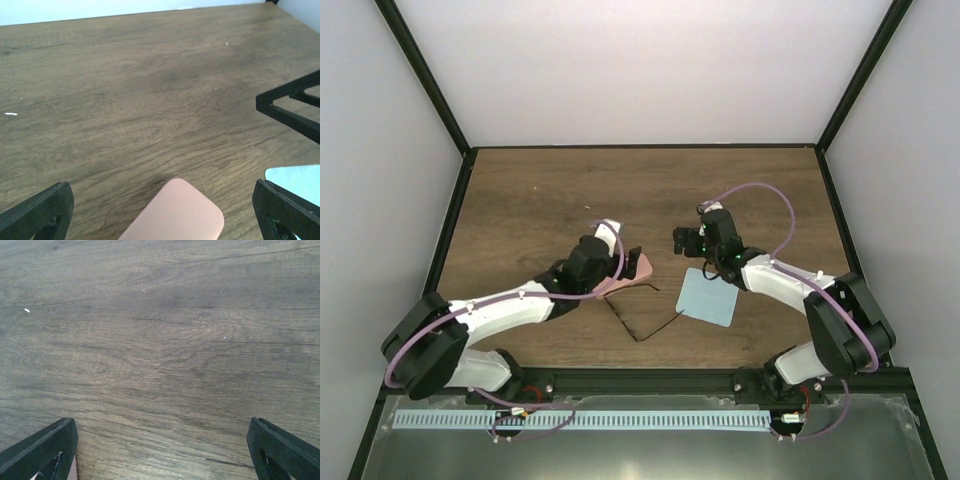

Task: Organize the sunglasses
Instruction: Adjust the sunglasses case at the center of the board.

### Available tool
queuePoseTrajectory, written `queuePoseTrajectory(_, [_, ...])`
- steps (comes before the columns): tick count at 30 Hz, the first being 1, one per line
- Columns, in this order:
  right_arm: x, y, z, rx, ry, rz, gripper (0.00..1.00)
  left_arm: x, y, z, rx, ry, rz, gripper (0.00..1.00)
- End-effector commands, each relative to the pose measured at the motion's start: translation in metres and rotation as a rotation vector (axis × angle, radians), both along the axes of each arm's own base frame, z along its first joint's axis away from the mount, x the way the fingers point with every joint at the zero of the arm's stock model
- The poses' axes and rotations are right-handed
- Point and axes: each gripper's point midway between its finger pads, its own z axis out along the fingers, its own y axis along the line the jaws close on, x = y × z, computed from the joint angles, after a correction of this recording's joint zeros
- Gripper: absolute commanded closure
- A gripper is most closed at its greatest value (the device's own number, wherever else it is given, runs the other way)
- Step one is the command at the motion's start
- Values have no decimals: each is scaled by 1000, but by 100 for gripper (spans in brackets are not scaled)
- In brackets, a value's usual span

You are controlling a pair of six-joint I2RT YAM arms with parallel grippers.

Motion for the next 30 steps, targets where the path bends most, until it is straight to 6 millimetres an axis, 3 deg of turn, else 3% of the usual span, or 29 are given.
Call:
queuePoseTrajectory(1, [8, 6, 11, 3, -18, -6, 5, 0, -16, -2, 48, 16, -87, 0])
queuePoseTrajectory(5, [7, 9, 13, 13, -22, 13, 5, -7, -32, -19, 116, 85, -192, 2])
queuePoseTrajectory(10, [7, 9, 12, 11, -18, 16, 5, -1, -21, -51, 260, 164, -146, 2])
queuePoseTrajectory(14, [7, 9, 12, 8, -18, 15, 5, -2, -24, -68, 323, 224, -175, 3])
queuePoseTrajectory(17, [7, 9, 12, 8, -18, 19, 5, -4, -27, -72, 331, 241, -199, 23])
queuePoseTrajectory(24, [7, 11, 9, 6, -8, 24, 5, -13, -39, -84, 342, 299, -284, 33])
queuePoseTrajectory(30, [7, 13, 9, 10, -6, 37, 5, -13, -40, -100, 434, 314, -279, 14])
